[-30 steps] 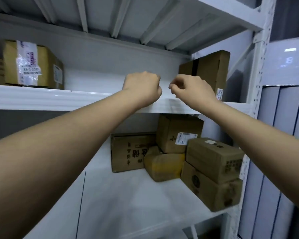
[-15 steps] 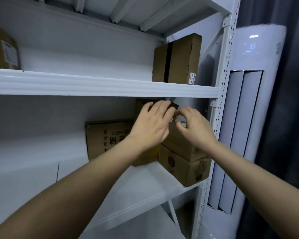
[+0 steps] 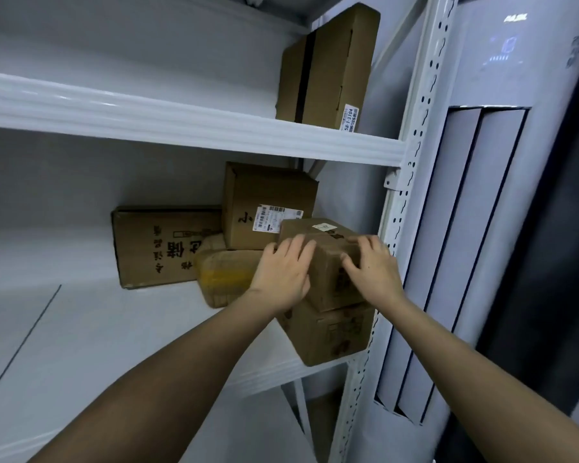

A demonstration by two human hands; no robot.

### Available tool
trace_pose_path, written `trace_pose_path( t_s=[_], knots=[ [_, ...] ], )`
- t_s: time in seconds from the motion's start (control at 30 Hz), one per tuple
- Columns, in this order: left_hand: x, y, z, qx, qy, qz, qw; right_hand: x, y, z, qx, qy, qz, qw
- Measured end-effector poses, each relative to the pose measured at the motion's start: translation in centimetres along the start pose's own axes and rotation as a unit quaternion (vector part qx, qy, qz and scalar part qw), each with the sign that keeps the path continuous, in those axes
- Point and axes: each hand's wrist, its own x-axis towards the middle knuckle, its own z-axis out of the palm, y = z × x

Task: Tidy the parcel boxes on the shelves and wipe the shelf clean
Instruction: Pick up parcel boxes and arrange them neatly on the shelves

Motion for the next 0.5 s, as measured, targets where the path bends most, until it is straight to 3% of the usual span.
trace_pose_path(
  t_s=[0.1, 0.2, 0.27, 0.33, 0.5],
  knots=[
    [1.8, 1.9, 1.8, -0.081, -0.042, -0.086, 0.992, 1.0, 2.9, 1.4, 0.029, 0.011, 0.048, 0.998],
    [3.3, 2.9, 3.4, -0.21, -0.075, -0.182, 0.958, 2.1, 4.3, 2.7, 0.104, 0.053, 0.115, 0.986],
    [4.2, 3.5, 3.9, -0.321, -0.108, -0.258, 0.905, 2.8, 5.0, 3.6, 0.162, 0.085, 0.169, 0.968],
    [4.9, 3.6, 4.3, -0.435, -0.121, -0.33, 0.829, 3.4, 5.1, 4.2, 0.229, 0.111, 0.224, 0.941],
    [6.5, 3.5, 5.6, -0.581, -0.134, -0.43, 0.678, 4.4, 5.5, 5.4, 0.389, 0.097, 0.329, 0.855]
  ],
)
